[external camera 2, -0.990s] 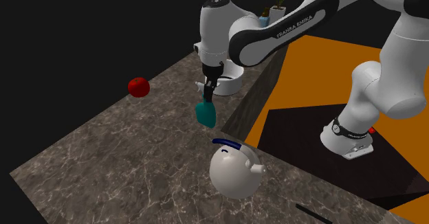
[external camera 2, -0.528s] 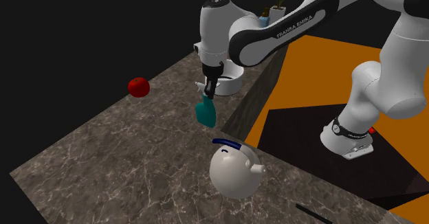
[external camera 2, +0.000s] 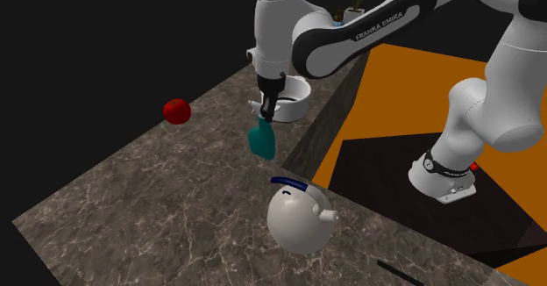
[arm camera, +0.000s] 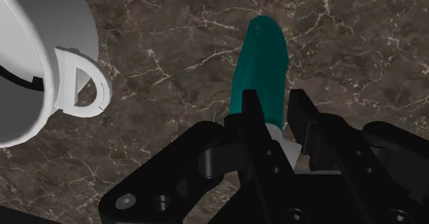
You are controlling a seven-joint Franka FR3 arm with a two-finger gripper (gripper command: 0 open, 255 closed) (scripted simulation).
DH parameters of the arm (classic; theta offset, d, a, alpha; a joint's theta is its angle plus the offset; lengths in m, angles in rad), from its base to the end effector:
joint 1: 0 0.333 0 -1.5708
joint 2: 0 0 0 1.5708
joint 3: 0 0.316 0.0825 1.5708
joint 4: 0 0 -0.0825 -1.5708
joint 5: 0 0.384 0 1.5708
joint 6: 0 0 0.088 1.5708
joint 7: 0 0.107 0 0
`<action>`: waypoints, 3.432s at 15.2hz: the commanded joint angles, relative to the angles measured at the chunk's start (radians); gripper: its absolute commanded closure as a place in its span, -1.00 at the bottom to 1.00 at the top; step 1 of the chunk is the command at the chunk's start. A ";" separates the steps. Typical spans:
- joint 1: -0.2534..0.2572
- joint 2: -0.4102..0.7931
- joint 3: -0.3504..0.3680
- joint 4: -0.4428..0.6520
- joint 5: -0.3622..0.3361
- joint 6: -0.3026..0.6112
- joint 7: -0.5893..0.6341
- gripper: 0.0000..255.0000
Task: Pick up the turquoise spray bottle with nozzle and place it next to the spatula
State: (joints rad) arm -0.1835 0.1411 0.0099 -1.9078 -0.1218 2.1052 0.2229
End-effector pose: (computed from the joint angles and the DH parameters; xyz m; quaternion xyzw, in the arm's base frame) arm 0.5890 -0.1093 0.4293 0.9840 -0.1677 0.0294 0.0518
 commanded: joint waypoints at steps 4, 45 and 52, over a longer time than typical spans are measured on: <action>0.001 -0.018 0.001 0.043 0.004 -0.061 -0.007 1.00; 0.008 0.046 0.005 0.688 0.014 -0.640 -0.061 1.00; 0.012 0.127 0.005 0.908 0.010 -0.778 -0.073 1.00</action>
State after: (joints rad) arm -0.1721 0.2540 0.0149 -1.0346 -0.1109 1.3480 0.1522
